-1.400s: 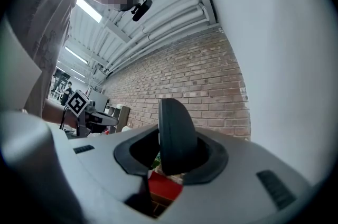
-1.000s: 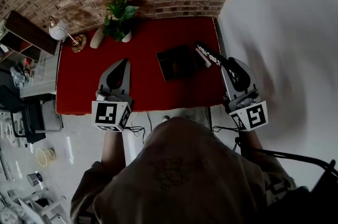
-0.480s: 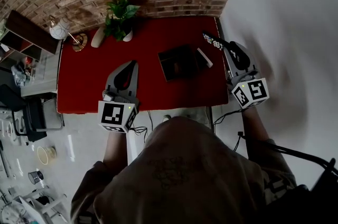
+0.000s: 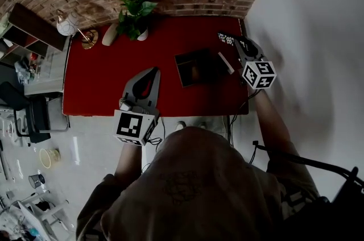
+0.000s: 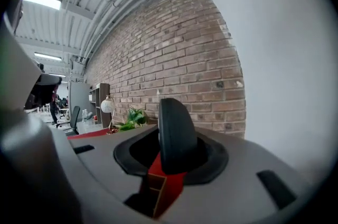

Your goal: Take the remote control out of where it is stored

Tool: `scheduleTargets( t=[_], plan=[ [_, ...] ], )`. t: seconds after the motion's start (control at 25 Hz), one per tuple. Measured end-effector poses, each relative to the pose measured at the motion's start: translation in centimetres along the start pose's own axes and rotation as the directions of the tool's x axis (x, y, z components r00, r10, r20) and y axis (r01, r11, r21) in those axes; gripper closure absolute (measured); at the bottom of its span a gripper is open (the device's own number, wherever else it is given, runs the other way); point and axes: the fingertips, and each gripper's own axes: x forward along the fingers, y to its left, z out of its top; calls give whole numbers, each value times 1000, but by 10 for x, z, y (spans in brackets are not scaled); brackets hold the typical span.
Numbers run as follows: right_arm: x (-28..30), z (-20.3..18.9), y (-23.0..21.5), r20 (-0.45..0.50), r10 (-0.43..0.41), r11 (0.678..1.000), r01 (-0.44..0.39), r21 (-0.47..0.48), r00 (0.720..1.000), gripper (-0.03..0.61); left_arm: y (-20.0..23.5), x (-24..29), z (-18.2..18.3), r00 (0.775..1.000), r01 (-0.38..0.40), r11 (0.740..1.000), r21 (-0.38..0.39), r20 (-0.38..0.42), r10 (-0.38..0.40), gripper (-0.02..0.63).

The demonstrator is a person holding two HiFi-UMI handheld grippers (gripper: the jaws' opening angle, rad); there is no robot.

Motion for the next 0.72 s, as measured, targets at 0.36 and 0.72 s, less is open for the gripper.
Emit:
scheduleTargets(
  t=[0.36, 0.72],
  plan=[
    [65, -94, -44, -194, -61, 984, 91, 152, 979, 457, -3, -2, -12, 999, -18, 1000, -12, -44, 18, 603],
    [97, -159, -61, -313, -83, 929, 188, 320, 946, 457, 2, -10, -25, 994, -57, 998, -14, -96, 55, 603]
  ],
)
